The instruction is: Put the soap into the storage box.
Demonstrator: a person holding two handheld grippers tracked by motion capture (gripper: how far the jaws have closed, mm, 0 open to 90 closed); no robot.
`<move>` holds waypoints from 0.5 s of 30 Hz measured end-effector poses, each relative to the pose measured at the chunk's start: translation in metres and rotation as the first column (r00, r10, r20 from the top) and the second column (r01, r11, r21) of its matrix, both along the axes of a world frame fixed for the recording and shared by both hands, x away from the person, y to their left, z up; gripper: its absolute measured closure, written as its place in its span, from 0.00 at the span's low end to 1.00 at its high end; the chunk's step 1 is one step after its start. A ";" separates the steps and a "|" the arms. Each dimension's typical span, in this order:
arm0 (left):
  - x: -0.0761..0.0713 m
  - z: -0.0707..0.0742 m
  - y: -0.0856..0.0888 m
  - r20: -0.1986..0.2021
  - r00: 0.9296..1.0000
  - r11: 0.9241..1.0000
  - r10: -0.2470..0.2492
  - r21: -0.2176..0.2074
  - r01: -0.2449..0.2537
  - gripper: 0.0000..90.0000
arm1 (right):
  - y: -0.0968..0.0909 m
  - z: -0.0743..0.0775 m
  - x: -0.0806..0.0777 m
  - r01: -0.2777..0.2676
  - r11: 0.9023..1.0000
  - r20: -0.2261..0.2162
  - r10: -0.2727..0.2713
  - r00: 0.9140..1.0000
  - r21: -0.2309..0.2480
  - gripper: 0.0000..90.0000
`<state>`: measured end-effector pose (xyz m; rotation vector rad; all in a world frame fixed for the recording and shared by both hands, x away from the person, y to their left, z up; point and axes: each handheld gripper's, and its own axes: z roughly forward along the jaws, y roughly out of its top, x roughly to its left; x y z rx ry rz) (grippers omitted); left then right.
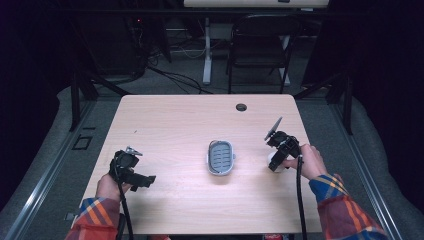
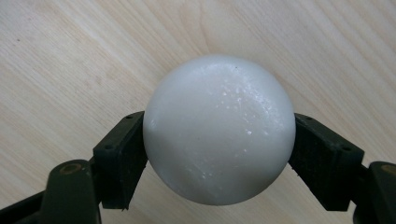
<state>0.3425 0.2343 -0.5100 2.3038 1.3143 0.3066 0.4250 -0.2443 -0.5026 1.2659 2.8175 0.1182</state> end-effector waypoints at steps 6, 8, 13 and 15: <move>0.000 0.000 0.001 0.000 1.000 1.000 0.002 -0.004 -0.002 0.00 | 0.011 0.004 0.002 -0.018 1.000 0.005 0.018 1.000 0.006 0.26; 0.000 0.000 0.001 0.002 1.000 1.000 0.000 -0.003 0.000 0.00 | 0.012 0.004 0.002 -0.023 1.000 0.004 0.023 1.000 -0.001 0.26; 0.000 0.001 0.001 0.003 1.000 1.000 -0.004 -0.004 0.004 0.00 | 0.020 0.005 0.004 -0.038 0.999 0.004 0.038 0.999 -0.001 0.26; 0.000 0.001 0.001 0.002 1.000 1.000 -0.005 -0.004 0.005 0.00 | 0.023 0.007 0.005 -0.043 0.999 0.002 0.043 0.999 -0.005 0.26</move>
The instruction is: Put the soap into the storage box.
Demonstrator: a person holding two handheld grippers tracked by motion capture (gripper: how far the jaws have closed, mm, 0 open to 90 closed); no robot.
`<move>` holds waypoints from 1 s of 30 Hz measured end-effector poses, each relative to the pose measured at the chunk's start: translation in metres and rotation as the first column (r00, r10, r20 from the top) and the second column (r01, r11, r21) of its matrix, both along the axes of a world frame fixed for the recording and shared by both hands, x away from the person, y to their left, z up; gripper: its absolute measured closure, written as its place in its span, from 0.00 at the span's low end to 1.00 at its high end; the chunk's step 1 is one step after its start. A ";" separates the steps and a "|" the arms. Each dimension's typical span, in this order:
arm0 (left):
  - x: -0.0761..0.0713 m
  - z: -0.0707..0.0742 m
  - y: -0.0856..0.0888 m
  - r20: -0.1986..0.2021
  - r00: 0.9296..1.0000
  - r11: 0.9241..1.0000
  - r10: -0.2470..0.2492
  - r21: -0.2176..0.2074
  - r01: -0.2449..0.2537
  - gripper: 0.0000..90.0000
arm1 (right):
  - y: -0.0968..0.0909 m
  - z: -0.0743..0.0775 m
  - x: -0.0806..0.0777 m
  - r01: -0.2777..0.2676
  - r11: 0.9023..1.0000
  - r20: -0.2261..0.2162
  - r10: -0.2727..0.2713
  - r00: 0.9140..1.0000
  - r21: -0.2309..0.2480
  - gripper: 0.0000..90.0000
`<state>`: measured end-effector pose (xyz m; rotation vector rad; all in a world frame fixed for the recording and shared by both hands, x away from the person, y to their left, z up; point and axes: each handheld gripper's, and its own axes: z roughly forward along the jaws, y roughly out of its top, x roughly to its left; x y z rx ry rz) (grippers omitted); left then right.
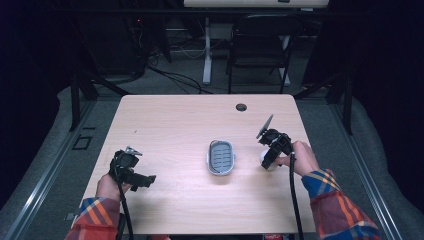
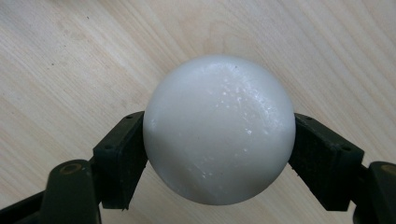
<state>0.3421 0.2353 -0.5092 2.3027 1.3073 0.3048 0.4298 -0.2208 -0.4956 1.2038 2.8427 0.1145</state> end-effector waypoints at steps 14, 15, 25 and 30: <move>0.001 0.000 0.000 -0.002 1.000 1.000 -0.002 -0.001 0.002 0.00 | 0.020 0.009 0.009 -0.027 0.999 0.012 0.027 1.000 0.016 0.26; 0.001 0.000 0.000 -0.002 1.000 1.000 -0.004 -0.002 0.004 0.00 | 0.021 0.008 0.009 -0.031 0.999 0.022 0.030 0.999 0.027 0.26; 0.001 0.000 0.000 -0.003 1.000 1.000 -0.005 -0.003 0.005 0.00 | 0.032 0.014 0.016 -0.047 0.998 0.034 0.046 0.998 0.037 0.26; 0.001 0.000 0.000 -0.003 1.000 1.000 -0.006 -0.004 0.006 0.00 | 0.036 0.017 0.017 -0.053 0.998 0.045 0.051 0.998 0.040 0.26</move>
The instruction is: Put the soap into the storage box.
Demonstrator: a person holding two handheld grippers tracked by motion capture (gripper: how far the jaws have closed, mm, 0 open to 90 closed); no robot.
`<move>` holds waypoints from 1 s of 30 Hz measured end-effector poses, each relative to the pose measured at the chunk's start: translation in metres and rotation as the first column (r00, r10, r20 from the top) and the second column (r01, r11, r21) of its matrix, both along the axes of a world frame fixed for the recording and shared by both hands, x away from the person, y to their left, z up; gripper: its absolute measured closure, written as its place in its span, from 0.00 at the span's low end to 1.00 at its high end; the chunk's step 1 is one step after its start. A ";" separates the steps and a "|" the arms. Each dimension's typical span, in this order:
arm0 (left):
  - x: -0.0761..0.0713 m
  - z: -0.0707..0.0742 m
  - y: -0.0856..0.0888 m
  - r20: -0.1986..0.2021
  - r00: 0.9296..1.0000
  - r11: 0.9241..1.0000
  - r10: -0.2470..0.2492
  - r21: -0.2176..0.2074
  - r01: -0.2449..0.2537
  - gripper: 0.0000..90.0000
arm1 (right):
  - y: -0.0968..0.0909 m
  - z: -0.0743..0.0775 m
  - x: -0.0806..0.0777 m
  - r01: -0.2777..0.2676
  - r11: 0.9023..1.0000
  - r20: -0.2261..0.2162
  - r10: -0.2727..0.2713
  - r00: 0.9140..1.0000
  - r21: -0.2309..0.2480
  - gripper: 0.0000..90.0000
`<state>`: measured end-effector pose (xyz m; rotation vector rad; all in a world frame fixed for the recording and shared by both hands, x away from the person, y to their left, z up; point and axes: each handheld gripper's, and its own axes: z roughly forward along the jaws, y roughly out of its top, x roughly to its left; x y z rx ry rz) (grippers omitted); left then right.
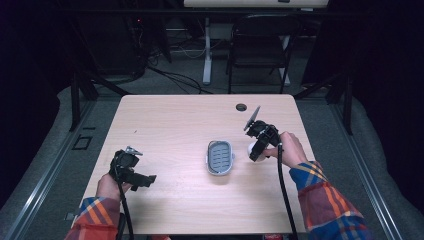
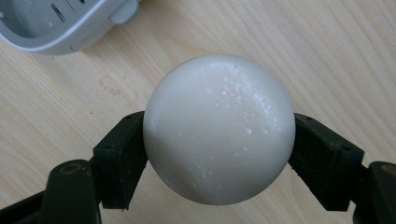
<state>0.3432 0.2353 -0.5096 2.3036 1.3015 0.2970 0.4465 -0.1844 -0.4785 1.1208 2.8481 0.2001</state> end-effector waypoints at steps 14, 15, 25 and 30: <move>0.000 0.000 0.000 0.002 1.000 1.000 0.001 -0.004 -0.001 0.00 | 0.010 0.012 0.002 -0.019 1.000 0.011 0.019 1.000 -0.011 0.26; 0.000 0.000 0.000 0.002 1.000 1.000 0.000 -0.002 0.000 0.00 | 0.011 0.014 0.003 -0.025 1.000 0.019 0.025 0.999 -0.010 0.26; 0.000 0.000 0.000 0.002 1.000 1.000 0.000 -0.002 0.000 0.00 | 0.019 0.020 0.004 -0.036 0.999 0.035 0.036 0.999 -0.004 0.26; 0.000 0.000 0.000 0.001 1.000 1.000 0.000 -0.002 0.000 0.00 | 0.023 0.025 0.005 -0.049 0.999 0.033 0.049 0.998 -0.007 0.26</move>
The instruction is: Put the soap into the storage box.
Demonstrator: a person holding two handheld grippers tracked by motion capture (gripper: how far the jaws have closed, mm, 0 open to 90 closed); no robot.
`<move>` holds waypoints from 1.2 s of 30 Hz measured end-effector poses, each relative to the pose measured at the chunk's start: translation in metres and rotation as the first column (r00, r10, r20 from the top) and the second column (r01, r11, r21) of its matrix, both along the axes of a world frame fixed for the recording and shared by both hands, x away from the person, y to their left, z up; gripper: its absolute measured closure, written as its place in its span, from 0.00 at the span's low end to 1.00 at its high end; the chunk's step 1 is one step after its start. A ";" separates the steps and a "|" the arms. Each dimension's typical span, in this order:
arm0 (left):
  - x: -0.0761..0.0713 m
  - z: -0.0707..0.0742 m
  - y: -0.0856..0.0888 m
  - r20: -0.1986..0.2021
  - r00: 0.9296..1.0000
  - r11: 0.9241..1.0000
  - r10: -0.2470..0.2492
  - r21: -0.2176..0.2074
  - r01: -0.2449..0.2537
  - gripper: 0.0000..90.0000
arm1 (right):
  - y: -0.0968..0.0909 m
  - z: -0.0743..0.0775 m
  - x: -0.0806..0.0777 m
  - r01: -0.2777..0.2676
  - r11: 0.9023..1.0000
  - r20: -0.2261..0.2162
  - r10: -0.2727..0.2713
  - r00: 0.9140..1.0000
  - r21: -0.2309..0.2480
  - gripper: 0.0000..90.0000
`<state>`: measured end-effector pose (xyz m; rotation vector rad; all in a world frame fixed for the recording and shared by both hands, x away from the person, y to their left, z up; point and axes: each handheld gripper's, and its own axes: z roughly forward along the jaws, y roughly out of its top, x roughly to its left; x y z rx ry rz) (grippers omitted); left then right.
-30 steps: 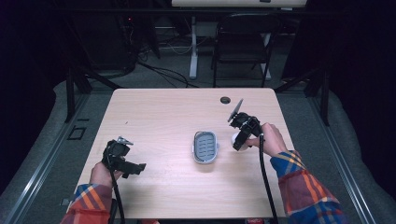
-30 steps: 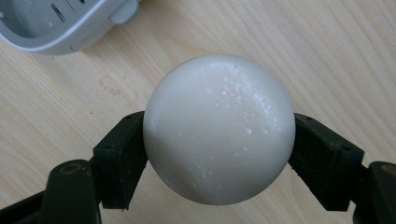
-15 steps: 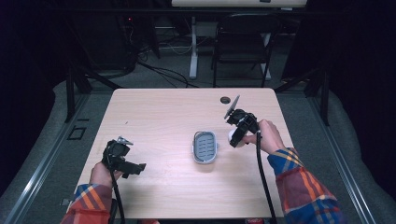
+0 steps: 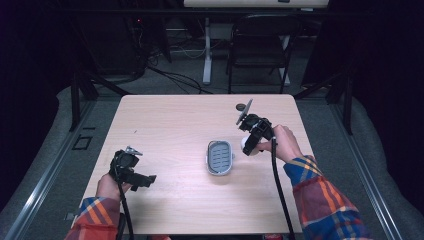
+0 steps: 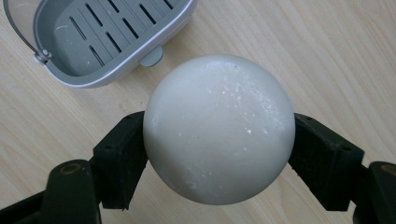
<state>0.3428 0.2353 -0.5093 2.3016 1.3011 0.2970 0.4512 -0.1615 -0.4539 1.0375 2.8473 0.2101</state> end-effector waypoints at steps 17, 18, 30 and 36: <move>0.000 0.000 0.000 -0.002 1.000 1.000 -0.001 -0.001 0.001 0.00 | 0.018 0.013 0.002 -0.030 1.000 0.023 0.030 0.999 0.005 0.26; 0.000 0.000 0.000 -0.003 1.000 1.000 -0.002 -0.002 0.001 0.00 | 0.019 0.013 0.002 -0.037 0.999 0.020 0.037 0.999 -0.007 0.26; 0.000 0.000 0.000 -0.003 1.000 1.000 -0.001 -0.002 0.001 0.00 | 0.033 0.016 0.003 -0.057 0.998 0.024 0.057 0.998 0.011 0.26; 0.000 0.000 0.001 -0.005 1.000 1.000 -0.002 -0.003 0.002 0.00 | 0.042 0.014 0.004 -0.069 0.997 0.017 0.069 0.997 0.013 0.26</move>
